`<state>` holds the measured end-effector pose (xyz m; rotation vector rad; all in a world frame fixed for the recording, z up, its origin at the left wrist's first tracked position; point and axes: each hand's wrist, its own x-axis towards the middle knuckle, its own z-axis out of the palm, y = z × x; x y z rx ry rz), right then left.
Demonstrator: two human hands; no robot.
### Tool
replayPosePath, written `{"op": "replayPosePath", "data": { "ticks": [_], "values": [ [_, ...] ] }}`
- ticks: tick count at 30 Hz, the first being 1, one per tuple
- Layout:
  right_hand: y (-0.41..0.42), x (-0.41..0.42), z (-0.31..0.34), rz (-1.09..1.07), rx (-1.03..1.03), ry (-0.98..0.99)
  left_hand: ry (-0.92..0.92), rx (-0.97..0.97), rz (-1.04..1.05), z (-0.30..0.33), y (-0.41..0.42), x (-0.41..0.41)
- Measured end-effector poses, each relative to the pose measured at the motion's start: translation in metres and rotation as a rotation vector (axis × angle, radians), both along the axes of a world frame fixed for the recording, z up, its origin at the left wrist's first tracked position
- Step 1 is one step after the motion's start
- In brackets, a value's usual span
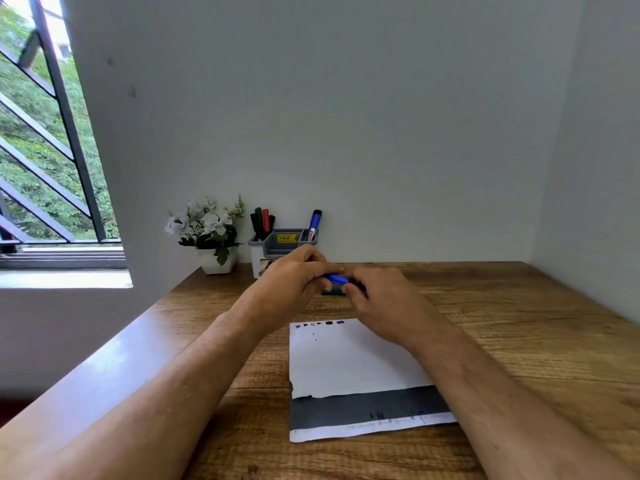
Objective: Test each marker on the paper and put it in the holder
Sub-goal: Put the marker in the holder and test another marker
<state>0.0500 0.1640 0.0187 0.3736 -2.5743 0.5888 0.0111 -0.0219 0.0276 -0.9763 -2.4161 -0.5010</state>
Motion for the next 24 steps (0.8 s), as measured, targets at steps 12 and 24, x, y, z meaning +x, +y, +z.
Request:
{"op": "replayPosePath", "data": {
  "ticks": [12,24],
  "values": [
    [-0.003,0.010,0.006,-0.036,0.049,-0.090,-0.143,-0.041,0.002,-0.002,-0.002,-0.002],
    [0.009,0.016,0.003,-0.125,-0.102,-0.247,-0.334,-0.039,0.115,-0.011,-0.015,-0.009]
  ]
}}
